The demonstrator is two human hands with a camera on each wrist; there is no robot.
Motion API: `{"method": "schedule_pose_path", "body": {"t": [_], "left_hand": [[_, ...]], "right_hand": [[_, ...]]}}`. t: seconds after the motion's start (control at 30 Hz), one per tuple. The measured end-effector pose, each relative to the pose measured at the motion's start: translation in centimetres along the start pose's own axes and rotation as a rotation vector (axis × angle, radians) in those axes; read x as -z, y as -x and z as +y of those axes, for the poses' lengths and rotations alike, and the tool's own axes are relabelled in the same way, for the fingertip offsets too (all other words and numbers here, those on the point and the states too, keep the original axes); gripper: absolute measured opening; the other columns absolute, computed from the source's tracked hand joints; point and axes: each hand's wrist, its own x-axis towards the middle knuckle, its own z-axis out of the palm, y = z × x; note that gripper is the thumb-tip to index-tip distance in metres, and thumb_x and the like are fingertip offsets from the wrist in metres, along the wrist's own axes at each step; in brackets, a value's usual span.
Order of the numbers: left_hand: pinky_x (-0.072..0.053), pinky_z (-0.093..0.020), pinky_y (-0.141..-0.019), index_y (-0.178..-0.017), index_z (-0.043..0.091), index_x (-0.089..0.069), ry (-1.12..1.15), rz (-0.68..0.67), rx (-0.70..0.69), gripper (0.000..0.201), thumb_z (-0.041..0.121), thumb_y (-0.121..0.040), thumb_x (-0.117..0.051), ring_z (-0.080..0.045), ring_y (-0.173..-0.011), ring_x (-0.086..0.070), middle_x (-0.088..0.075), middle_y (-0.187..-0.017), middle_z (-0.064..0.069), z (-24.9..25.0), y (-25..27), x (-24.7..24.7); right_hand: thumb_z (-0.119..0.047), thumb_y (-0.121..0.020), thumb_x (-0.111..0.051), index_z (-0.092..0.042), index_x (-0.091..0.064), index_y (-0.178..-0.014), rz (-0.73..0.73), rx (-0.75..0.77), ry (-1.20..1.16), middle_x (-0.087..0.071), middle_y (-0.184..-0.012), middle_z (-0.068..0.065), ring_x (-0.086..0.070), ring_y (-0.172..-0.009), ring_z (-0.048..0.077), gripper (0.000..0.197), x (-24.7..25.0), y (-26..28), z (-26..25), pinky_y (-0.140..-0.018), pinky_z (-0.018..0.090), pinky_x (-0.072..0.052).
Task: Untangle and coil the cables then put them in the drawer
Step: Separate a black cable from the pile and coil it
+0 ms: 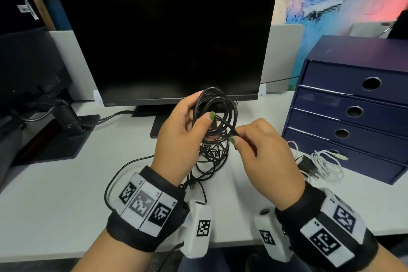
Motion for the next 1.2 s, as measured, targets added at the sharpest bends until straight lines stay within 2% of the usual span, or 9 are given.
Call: {"method": "schedule_pose_path", "body": {"t": [0.23,0.33,0.5,0.63,0.77,0.87,1.03,1.1,1.2], "left_hand": [[-0.045,-0.014,-0.049,-0.106,0.023,-0.065,0.059,0.008,0.178,0.018,0.023,-0.098,-0.049,-0.016,-0.076,-0.07,-0.07,-0.081,0.0,0.0,-0.5,0.1],[-0.057,-0.031,-0.063,-0.105,0.015,-0.064,0.111,-0.049,0.255,0.018,0.025,-0.097,-0.051,-0.025,-0.083,-0.072,-0.072,-0.09,-0.007,0.0,-0.6,0.2],[-0.058,-0.051,-0.073,-0.1,0.007,-0.056,0.239,0.017,0.392,0.024,0.029,-0.099,-0.046,-0.036,-0.086,-0.07,-0.061,-0.086,-0.011,0.1,-0.9,0.3],[-0.058,-0.047,-0.072,-0.094,0.01,-0.052,0.308,0.105,0.439,0.02,0.025,-0.102,-0.043,-0.019,-0.066,-0.07,-0.063,-0.072,-0.002,0.0,-1.1,0.4],[-0.057,-0.052,-0.075,-0.094,0.008,-0.05,0.383,0.141,0.497,0.02,0.023,-0.102,-0.04,-0.037,-0.091,-0.069,-0.065,-0.072,-0.004,0.1,-1.3,0.4],[-0.058,-0.044,-0.063,-0.092,0.007,-0.048,0.407,0.17,0.505,0.02,0.022,-0.102,-0.041,-0.04,-0.094,-0.068,-0.058,-0.08,-0.009,0.2,-1.6,0.7],[-0.053,-0.06,-0.084,-0.084,0.011,-0.049,0.347,0.222,0.464,0.022,0.023,-0.102,-0.042,-0.031,-0.081,-0.063,-0.052,-0.069,-0.001,0.2,-1.8,0.8],[-0.051,-0.062,-0.085,-0.086,0.011,-0.049,0.313,0.237,0.428,0.021,0.023,-0.102,-0.042,-0.024,-0.073,-0.059,-0.049,-0.071,-0.001,0.2,-1.6,0.8],[-0.055,-0.056,-0.081,-0.086,0.012,-0.049,0.213,0.203,0.317,0.022,0.025,-0.102,-0.041,-0.02,-0.068,-0.064,-0.059,-0.063,0.005,0.4,-1.2,0.8]], "right_hand": [[-0.018,-0.089,-0.061,-0.019,-0.068,-0.09,-0.099,0.019,-0.077,-0.051,-0.075,-0.009,-0.046,-0.068,0.002,0.008,0.7,0.4,-0.8,-0.062,0.009,-0.035],[-0.015,-0.09,-0.06,-0.021,-0.067,-0.091,-0.128,0.013,-0.098,-0.051,-0.077,-0.006,-0.045,-0.067,0.004,0.009,0.8,0.6,-0.6,-0.061,0.009,-0.034],[-0.015,-0.09,-0.059,-0.033,-0.064,-0.091,-0.191,0.02,-0.142,-0.048,-0.078,-0.007,-0.045,-0.067,0.001,0.019,1.0,0.7,-0.9,-0.062,0.008,-0.035],[-0.015,-0.09,-0.06,-0.024,-0.067,-0.094,-0.222,0.025,-0.178,-0.051,-0.081,-0.006,-0.047,-0.071,0.009,0.012,0.5,1.5,-1.2,-0.063,0.01,-0.036],[-0.017,-0.089,-0.06,-0.023,-0.067,-0.094,-0.249,0.06,-0.208,-0.051,-0.082,-0.006,-0.049,-0.072,0.014,0.01,0.6,1.8,-1.2,-0.064,0.013,-0.038],[-0.027,-0.086,-0.055,-0.024,-0.067,-0.095,-0.286,0.091,-0.204,-0.052,-0.083,-0.007,-0.049,-0.075,0.015,0.015,0.9,1.9,-1.3,-0.065,0.015,-0.039],[-0.028,-0.085,-0.056,-0.027,-0.068,-0.093,-0.302,0.099,-0.252,-0.051,-0.083,-0.009,-0.051,-0.073,0.016,0.015,1.0,2.1,-1.2,-0.065,0.017,-0.041],[-0.028,-0.085,-0.057,-0.029,-0.068,-0.093,-0.312,0.096,-0.252,-0.051,-0.086,-0.01,-0.051,-0.072,0.016,0.015,1.2,2.2,-1.1,-0.065,0.016,-0.041],[-0.027,-0.084,-0.064,-0.029,-0.071,-0.094,-0.277,0.06,-0.244,-0.049,-0.083,-0.012,-0.05,-0.072,0.008,0.012,1.3,2.1,-0.8,-0.064,0.012,-0.038]]}}
